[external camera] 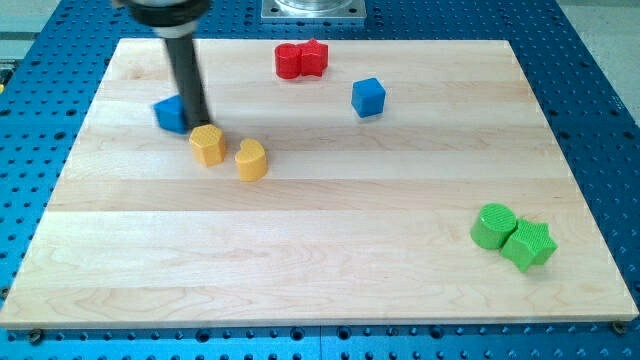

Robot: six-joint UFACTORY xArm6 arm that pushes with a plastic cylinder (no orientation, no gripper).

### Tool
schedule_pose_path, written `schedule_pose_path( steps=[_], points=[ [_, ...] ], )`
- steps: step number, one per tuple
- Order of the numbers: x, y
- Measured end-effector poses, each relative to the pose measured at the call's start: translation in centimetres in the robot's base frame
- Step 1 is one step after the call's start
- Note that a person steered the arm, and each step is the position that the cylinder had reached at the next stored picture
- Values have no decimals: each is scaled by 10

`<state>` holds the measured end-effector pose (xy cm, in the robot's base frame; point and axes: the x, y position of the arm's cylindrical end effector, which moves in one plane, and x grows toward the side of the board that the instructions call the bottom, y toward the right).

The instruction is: Move the cube diagonally to the heart

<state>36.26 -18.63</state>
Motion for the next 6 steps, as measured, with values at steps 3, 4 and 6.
schedule_pose_path(
  steps=[3,4,6],
  points=[
    [15,215],
    [-40,344],
    [-139,364]
  ],
)
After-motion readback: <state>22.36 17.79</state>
